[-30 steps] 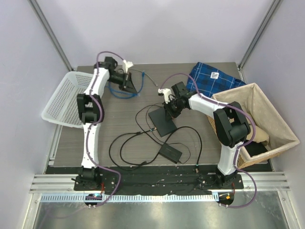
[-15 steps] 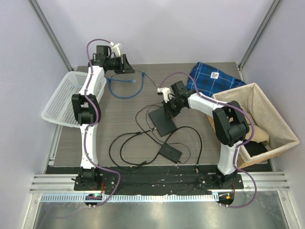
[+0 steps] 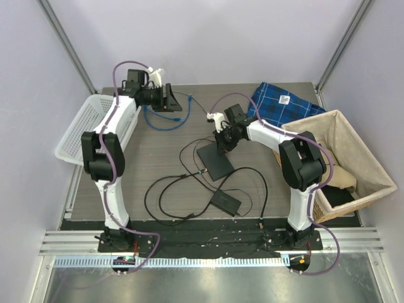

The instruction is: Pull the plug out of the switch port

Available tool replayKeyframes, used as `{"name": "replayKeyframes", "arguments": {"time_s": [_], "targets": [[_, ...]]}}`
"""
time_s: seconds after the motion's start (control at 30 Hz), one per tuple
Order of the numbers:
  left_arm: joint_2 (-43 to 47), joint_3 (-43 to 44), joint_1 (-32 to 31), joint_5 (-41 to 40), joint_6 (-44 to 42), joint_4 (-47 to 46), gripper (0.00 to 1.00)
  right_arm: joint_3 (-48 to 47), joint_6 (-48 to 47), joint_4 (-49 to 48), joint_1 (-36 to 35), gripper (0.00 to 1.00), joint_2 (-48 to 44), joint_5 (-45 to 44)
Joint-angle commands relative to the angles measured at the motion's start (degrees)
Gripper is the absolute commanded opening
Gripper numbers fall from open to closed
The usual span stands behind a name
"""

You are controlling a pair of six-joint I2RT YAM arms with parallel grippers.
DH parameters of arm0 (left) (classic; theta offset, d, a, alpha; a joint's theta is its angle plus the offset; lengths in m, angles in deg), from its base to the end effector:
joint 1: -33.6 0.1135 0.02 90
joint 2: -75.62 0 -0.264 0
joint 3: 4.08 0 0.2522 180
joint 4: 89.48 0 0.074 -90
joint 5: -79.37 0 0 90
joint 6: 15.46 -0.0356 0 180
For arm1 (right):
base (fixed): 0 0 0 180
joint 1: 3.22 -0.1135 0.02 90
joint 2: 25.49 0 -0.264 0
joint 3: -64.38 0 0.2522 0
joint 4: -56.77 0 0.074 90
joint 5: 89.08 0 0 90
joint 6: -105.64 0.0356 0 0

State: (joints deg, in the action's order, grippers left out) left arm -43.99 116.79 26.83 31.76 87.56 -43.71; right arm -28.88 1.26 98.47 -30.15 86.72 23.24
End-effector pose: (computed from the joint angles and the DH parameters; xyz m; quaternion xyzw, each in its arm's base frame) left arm 0.4680 -0.0797 0.2783 0.0927 0.8662 -0.3904 0.2978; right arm 0.3601 0.1981 0.1828 -0.3807 0.8708 0.2133 0.2266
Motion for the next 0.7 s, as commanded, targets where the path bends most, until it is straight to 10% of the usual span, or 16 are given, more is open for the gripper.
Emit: {"name": "replayKeyframes", "arguments": {"time_s": [0.0,0.67], "targets": [[8.85,-9.08,-3.78,3.4,-3.43,-1.6,0.63,-2.23,1.71,1.15,-0.22,0.01,0.74,-1.06],[16.16,-30.2,-17.05,1.03,-2.38,-3.97,0.62,15.51,3.3,-0.44,-0.22,0.01,-16.4,-1.85]]}}
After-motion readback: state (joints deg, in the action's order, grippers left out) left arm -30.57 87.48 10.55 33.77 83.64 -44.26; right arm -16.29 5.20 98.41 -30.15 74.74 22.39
